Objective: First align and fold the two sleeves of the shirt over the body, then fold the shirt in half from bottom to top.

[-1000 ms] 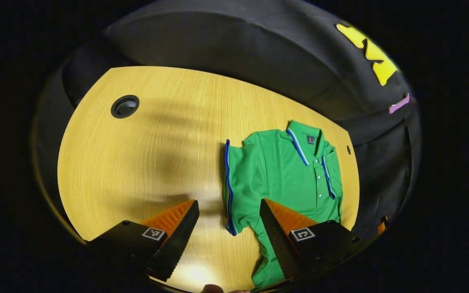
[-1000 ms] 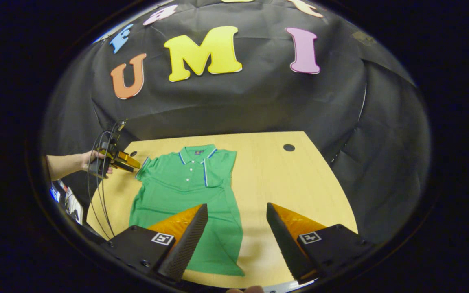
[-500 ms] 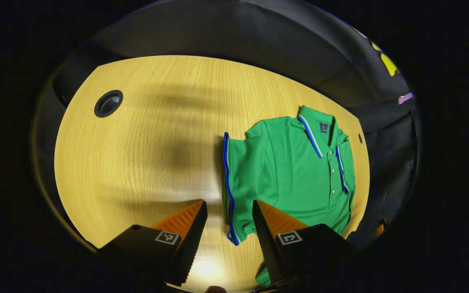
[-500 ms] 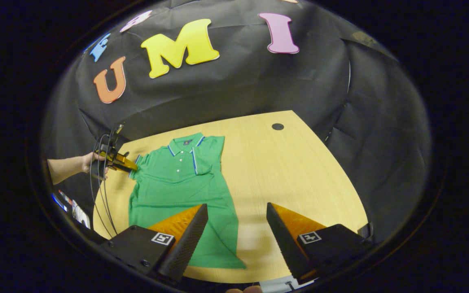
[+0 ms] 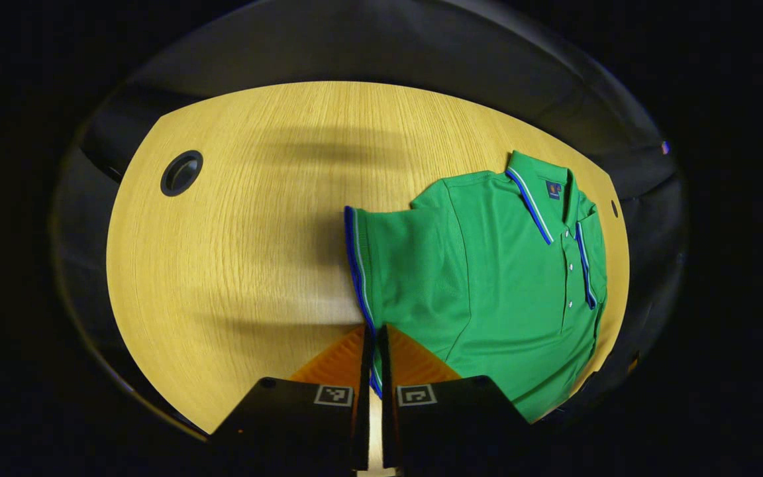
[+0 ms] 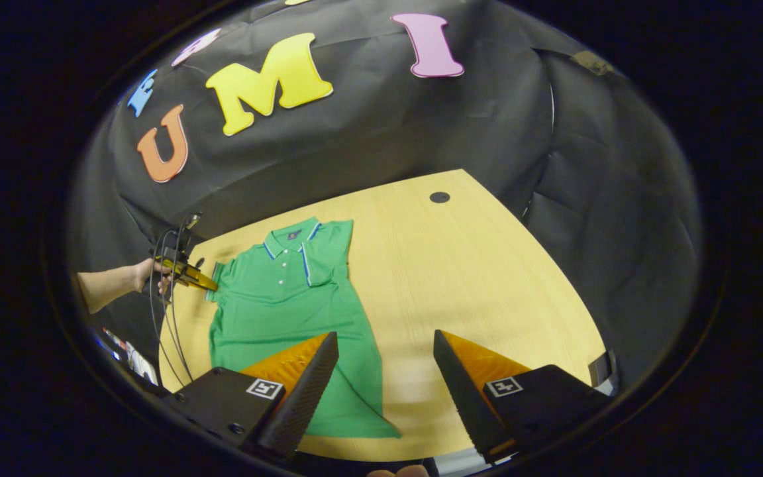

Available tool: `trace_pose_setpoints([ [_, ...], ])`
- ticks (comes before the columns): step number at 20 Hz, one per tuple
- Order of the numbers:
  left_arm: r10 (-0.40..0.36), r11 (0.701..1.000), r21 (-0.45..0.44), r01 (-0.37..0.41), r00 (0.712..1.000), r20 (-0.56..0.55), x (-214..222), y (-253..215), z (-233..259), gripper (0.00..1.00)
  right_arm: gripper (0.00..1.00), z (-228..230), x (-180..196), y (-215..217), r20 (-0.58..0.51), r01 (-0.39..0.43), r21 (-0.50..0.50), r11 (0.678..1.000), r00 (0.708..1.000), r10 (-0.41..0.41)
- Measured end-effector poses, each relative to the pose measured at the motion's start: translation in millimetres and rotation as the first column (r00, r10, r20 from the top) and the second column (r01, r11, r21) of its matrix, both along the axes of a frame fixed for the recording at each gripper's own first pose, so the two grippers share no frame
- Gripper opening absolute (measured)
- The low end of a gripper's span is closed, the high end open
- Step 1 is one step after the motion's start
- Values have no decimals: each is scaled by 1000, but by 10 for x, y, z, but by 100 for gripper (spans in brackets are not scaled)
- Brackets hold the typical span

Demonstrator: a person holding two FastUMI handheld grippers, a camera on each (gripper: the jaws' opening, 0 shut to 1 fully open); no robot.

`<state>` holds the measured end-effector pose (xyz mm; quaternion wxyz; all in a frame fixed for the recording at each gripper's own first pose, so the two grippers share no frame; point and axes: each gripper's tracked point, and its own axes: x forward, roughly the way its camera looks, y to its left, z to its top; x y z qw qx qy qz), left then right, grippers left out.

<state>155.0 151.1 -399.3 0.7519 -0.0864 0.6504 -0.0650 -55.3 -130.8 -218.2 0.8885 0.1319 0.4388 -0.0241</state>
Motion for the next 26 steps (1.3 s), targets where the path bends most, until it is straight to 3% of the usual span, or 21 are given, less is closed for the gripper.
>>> trace_pose_setpoints([
  [3,26,1000,-15,-26,1000,1,-32,-27,44,3,92,-17,-3,-9,-5,7,15,1000,1000,-7],
  [11,-23,999,50,19,997,80,26,-67,463,3,95,36,-21,-29,9,-23,-27,999,1000,24],
  [19,-105,994,47,101,991,85,34,-666,770,3,92,99,-199,-170,43,8,5,1000,999,-8],
  [26,-139,990,50,134,985,105,78,-1237,734,3,95,96,-388,-403,39,63,9,998,997,-63],
])
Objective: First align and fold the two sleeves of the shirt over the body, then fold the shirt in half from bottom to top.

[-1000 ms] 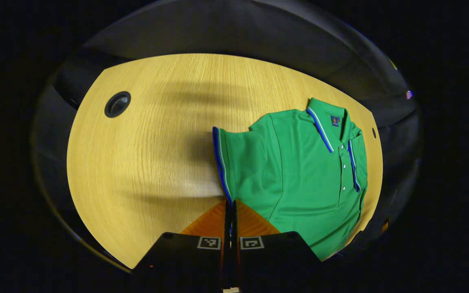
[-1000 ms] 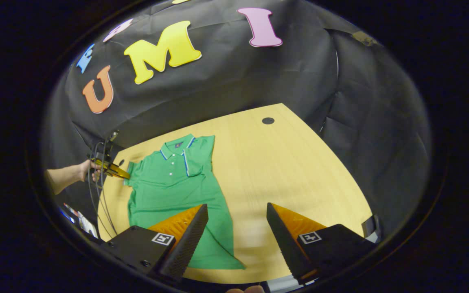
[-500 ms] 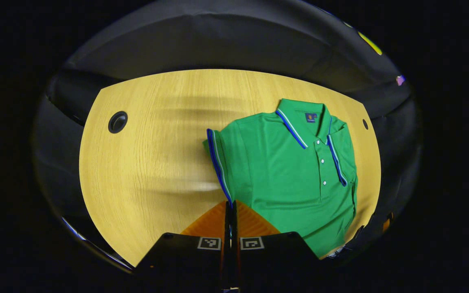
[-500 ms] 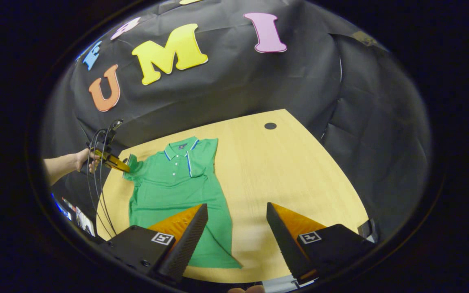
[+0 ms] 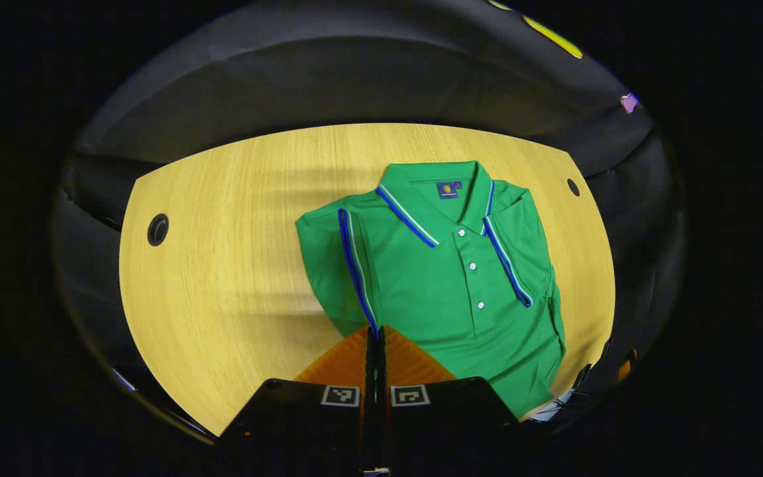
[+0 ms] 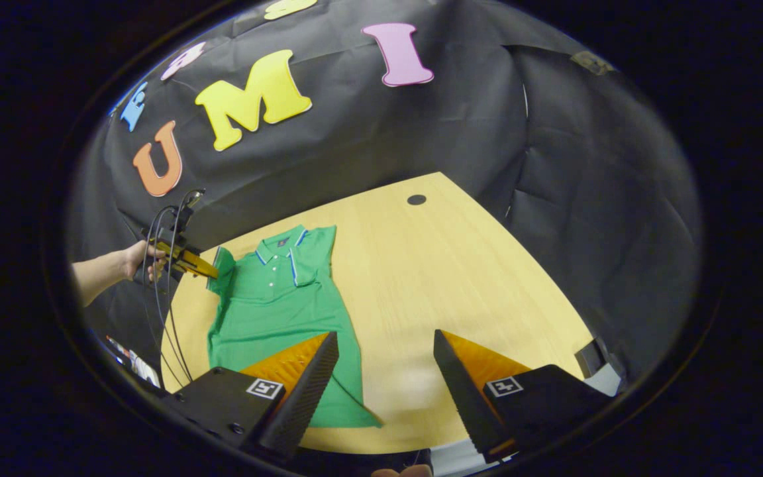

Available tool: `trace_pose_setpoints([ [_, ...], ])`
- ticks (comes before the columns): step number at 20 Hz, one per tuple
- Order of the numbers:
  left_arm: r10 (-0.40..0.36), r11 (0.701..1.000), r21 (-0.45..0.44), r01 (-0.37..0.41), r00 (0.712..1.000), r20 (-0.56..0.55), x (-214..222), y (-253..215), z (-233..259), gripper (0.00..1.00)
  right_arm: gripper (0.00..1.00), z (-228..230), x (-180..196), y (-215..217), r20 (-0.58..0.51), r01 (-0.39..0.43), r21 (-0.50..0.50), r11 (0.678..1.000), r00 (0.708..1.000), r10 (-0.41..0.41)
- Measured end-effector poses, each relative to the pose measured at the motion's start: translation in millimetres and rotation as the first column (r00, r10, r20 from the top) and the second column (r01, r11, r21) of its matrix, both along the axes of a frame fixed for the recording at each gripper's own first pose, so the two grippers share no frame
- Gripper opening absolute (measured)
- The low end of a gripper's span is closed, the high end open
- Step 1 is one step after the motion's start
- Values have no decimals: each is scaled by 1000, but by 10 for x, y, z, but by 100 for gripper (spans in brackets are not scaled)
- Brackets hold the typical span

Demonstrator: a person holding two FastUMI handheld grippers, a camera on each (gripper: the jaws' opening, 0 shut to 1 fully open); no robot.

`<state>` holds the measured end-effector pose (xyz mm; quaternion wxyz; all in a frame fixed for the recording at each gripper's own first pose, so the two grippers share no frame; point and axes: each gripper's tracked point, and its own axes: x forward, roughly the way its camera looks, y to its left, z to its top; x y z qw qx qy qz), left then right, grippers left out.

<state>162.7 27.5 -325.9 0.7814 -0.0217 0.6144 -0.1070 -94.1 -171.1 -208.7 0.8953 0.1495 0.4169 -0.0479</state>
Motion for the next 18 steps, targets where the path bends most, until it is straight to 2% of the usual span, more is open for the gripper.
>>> trace_pose_setpoints([
  [2,4,999,-34,-5,1000,-4,-10,-201,-30,3,95,8,-10,-46,3,3,-9,1000,1000,-3],
  [3,10,998,-60,-11,1000,-9,-25,-311,-41,0,95,7,-14,-61,2,3,-13,1000,1000,-3],
  [4,16,997,-80,-17,1000,-13,-34,-392,-40,3,95,7,-19,-55,-2,1,-13,1000,1000,-1],
  [7,38,993,-113,-38,999,-2,-21,-536,-72,4,95,-17,-7,-33,-9,-14,-10,1000,1000,13],
  [8,61,989,-134,-59,998,11,5,-571,-57,8,95,-23,0,-33,-8,-23,-12,1000,1000,23],
  [9,86,985,-152,-84,996,6,12,-616,-69,15,95,-24,26,-18,-6,-37,-14,999,999,37],
  [12,146,976,-162,-146,989,-6,-50,-571,-22,76,95,-39,164,60,3,-94,-32,995,996,94],
  [14,209,964,-168,-207,978,-5,-77,-519,11,88,95,-50,240,94,8,-136,-41,990,991,137],
  [16,279,944,-182,-276,960,-11,-147,-463,74,92,95,-84,321,152,6,-181,-38,983,983,182],
  [18,304,934,-188,-305,952,-32,-322,-429,133,93,92,-130,387,233,0,-226,-24,974,974,226],
])
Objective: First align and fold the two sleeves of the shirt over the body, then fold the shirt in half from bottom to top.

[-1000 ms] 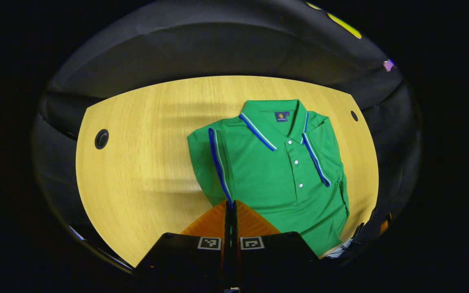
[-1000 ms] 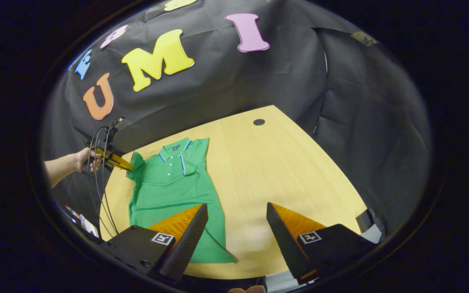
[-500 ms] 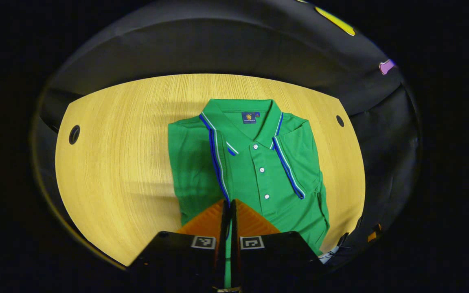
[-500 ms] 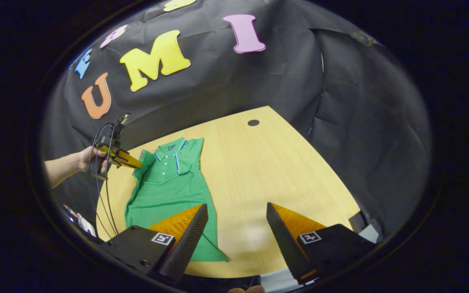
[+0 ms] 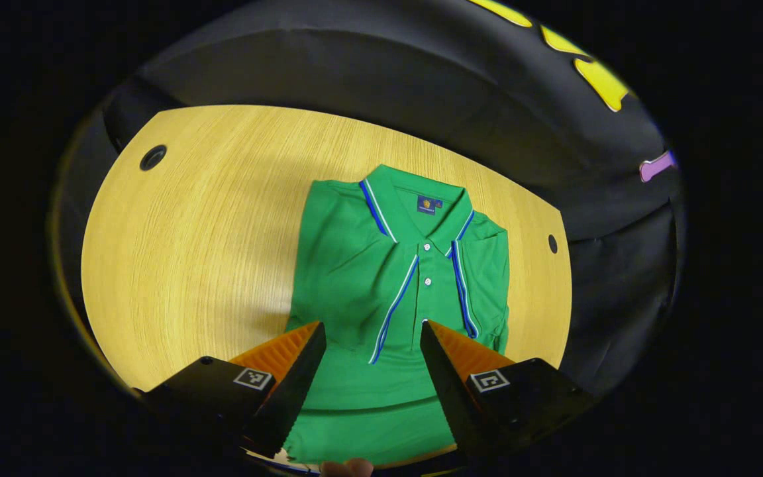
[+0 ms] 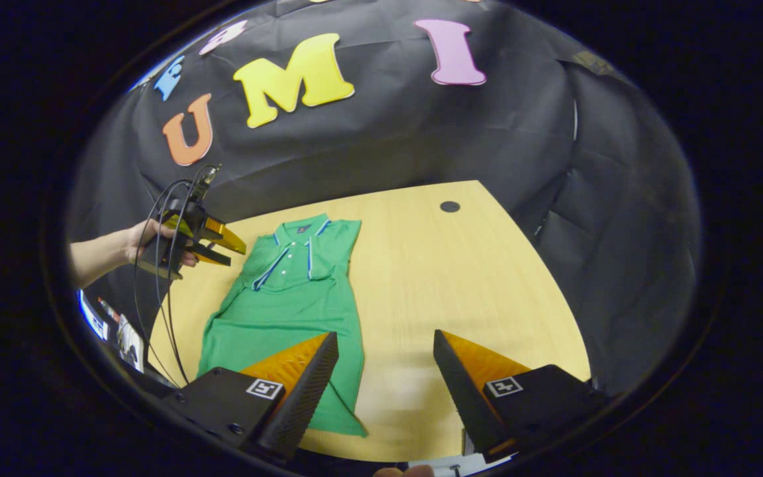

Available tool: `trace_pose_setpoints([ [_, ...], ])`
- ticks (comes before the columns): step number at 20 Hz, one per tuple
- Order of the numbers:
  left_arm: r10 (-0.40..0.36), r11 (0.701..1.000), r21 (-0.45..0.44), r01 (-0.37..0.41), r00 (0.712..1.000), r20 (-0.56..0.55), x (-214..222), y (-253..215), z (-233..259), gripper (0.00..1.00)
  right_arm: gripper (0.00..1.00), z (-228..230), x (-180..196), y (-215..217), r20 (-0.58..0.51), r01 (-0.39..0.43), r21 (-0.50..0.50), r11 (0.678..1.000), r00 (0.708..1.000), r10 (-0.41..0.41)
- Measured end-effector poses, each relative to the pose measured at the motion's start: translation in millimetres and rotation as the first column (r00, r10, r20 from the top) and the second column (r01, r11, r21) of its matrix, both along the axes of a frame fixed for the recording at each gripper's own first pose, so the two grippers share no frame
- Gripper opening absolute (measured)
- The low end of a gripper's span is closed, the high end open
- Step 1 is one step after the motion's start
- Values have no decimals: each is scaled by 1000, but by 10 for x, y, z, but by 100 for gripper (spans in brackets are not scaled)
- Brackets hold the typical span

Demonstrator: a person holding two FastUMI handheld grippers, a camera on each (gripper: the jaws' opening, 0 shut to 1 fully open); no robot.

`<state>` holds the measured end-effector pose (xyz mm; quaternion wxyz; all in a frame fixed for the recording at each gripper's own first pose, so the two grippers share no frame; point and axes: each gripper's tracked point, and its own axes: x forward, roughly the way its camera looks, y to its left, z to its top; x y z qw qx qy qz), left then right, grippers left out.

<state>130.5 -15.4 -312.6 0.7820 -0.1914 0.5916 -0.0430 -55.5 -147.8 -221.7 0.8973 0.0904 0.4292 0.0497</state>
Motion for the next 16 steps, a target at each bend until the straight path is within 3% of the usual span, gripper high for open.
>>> trace_pose_setpoints([
  [6,26,1000,0,-26,999,28,-599,295,554,93,92,30,98,279,6,-138,33,990,990,138],
  [7,23,999,21,-24,998,50,-677,419,688,100,95,77,116,322,16,-147,34,988,989,147],
  [8,17,999,39,-20,997,70,-745,544,800,94,95,127,136,373,28,-152,37,988,988,151],
  [13,-7,997,77,-2,994,110,-1190,1013,1281,95,92,332,1,623,44,-180,25,983,983,178],
  [16,-42,998,42,38,993,108,-1659,969,1319,95,95,353,-182,705,25,-203,2,979,979,203],
])
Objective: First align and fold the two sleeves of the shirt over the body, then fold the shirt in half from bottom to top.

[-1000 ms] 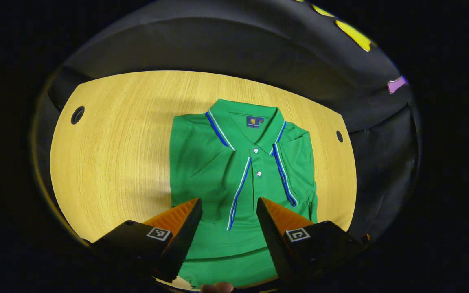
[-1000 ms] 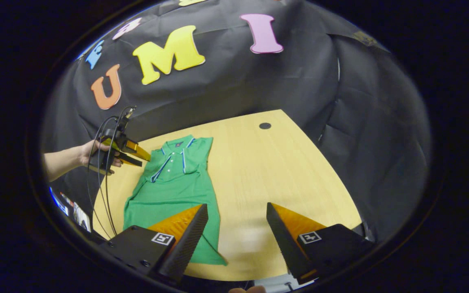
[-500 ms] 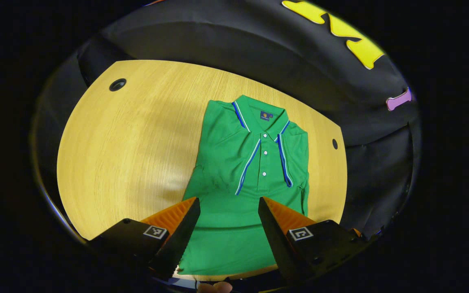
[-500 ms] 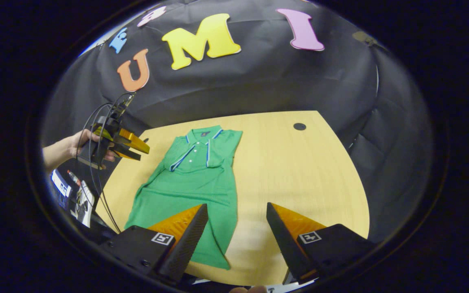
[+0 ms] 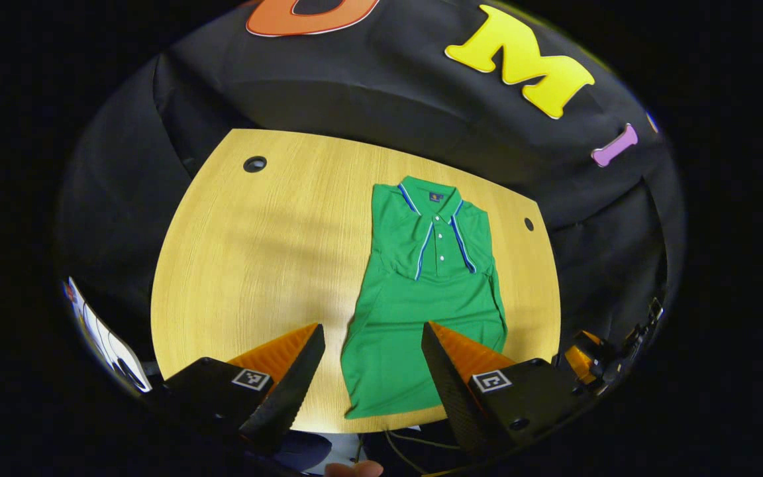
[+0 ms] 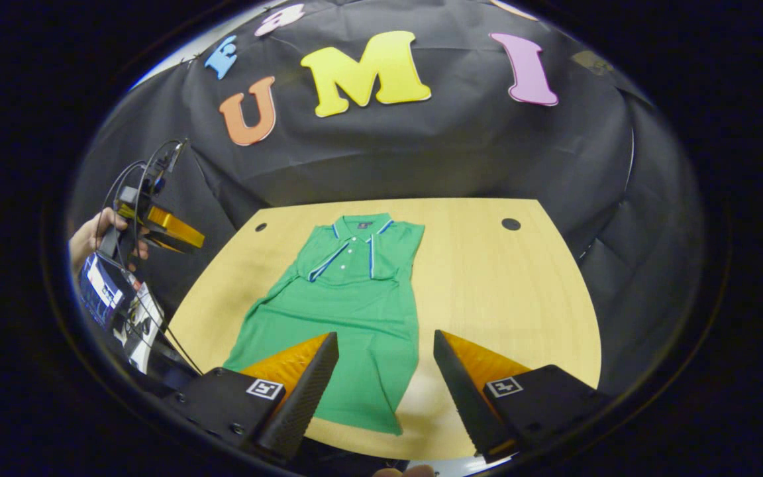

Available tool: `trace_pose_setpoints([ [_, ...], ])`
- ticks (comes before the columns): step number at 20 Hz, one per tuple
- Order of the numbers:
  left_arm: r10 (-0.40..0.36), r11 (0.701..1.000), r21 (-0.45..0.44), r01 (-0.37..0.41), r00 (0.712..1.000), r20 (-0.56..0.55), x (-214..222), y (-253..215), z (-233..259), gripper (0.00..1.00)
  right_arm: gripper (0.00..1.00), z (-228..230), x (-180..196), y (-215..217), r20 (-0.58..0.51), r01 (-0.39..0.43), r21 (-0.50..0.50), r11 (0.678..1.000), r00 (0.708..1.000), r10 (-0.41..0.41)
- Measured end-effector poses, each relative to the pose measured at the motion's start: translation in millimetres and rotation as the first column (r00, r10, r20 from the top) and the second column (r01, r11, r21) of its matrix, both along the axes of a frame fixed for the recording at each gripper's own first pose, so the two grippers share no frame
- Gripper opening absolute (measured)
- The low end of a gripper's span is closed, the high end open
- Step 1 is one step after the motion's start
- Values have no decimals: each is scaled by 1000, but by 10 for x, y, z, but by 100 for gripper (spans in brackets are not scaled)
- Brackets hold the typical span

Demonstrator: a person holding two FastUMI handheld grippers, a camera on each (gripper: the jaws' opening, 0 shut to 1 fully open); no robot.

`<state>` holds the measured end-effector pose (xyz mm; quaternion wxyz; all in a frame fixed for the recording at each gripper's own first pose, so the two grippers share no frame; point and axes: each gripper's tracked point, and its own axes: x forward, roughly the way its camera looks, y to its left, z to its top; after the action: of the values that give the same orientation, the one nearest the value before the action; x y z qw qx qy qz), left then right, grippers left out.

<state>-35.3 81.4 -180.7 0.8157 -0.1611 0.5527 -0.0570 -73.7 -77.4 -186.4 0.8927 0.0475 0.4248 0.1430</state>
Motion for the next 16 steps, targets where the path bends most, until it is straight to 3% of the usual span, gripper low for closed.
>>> trace_pose_setpoints([
  [5,-63,997,-42,60,996,-69,-883,-141,-469,95,92,-161,-288,0,-13,-43,-67,997,999,42],
  [6,-72,996,-60,67,993,-92,-1071,-186,-602,95,95,-260,-378,-11,-27,-64,-87,994,998,62],
  [7,-80,994,-77,72,990,-114,-1241,-239,-708,95,92,-372,-487,-40,-45,-81,-107,991,996,76],
  [8,-90,994,-79,81,988,-126,-1389,-277,-807,100,95,-475,-576,-62,-65,-92,-121,988,994,84],
  [9,-102,993,-68,94,987,-127,-1519,-289,-917,95,92,-592,-674,-77,-94,-103,-138,985,992,90],
  [11,-120,993,-25,118,984,-135,-1737,-264,-1169,95,92,-798,-853,-77,-149,-127,-158,979,983,103],
  [13,-136,991,-14,136,976,-173,-2008,-293,-1405,95,98,-1016,-1031,-80,-208,-156,-177,972,971,118],
  [14,-141,990,-3,143,972,-188,-2101,-303,-1495,95,92,-1108,-1103,-83,-230,-171,-186,968,965,127],
  [15,-145,989,15,150,969,-200,-2174,-301,-1574,95,95,-1204,-1175,-86,-253,-192,-197,961,957,139],
  [16,-146,987,30,155,967,-207,-2222,-301,-1633,95,92,-1277,-1242,-97,-271,-215,-211,954,950,154],
])
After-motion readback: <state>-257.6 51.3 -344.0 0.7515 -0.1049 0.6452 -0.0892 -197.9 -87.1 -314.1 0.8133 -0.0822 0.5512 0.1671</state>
